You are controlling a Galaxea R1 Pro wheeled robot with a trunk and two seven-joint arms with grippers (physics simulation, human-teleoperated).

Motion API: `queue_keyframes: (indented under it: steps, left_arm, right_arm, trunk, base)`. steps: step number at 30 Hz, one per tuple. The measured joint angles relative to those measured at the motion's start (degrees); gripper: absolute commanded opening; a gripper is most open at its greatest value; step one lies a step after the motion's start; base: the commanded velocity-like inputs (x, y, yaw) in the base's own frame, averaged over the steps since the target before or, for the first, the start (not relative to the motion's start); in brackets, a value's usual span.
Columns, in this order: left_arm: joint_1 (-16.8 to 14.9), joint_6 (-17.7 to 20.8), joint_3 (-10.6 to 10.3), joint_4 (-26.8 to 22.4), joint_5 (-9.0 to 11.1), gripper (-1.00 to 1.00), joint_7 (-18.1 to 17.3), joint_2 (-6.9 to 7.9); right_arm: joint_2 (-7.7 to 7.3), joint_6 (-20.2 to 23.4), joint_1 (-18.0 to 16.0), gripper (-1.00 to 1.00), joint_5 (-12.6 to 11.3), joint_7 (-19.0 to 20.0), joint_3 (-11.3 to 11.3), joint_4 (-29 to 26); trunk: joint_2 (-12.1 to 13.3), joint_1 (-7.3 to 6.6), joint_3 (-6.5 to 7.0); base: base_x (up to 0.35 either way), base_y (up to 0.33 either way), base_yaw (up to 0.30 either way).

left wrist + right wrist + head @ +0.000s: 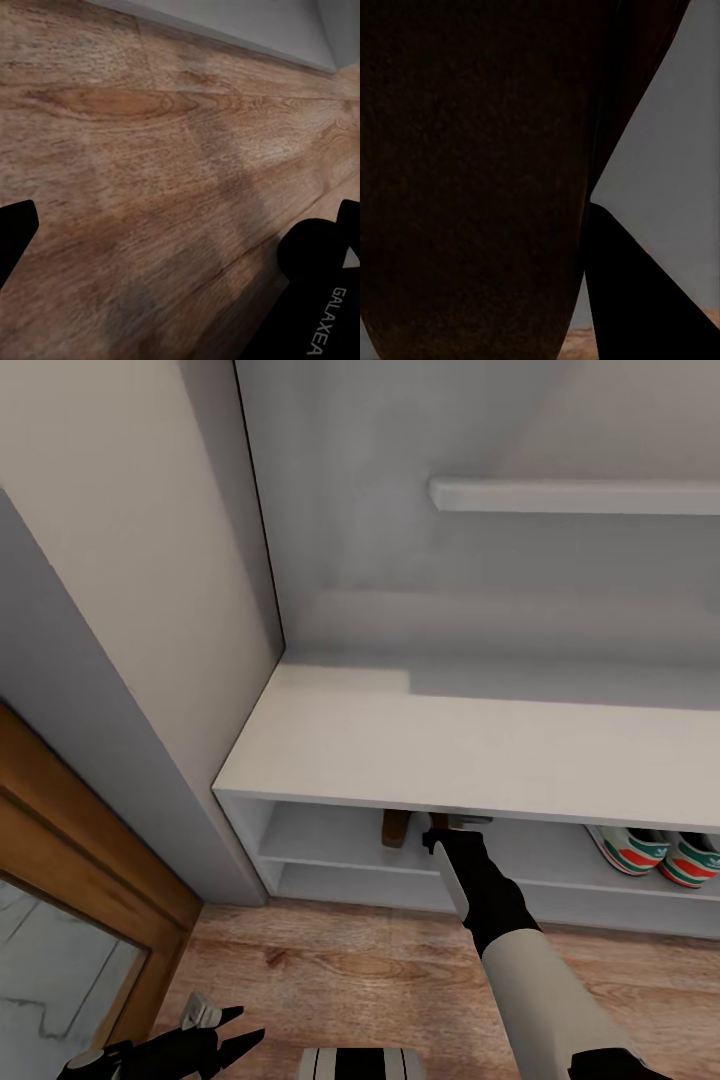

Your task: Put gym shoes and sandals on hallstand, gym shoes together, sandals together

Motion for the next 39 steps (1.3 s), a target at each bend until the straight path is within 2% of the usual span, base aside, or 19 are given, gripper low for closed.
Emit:
queue_keyframes:
  steps: [26, 39]
  left_arm:
    - [-0.01, 0.00, -0.04, -0.03, 0.12, 1.00, -0.03, 0.02]
    - [0.00, 0.00, -0.08, -0.07, 0.17, 1.00, -0.07, 0.02]
  right_arm:
    - [0.00, -0.04, 0.00, 1.00, -0.13, -0.18, -0.02, 0.00]
    - [0.00, -0.04, 0.00, 1.00, -0.13, -0.18, 0.03, 0.00]
  trunk:
    - [0.00, 0.00, 0.00]
    - [0.00, 0.04, 0.00]
  base:
    - [-0.004, 0.000, 0.000]
    - [-0.293, 0.000, 0.000]
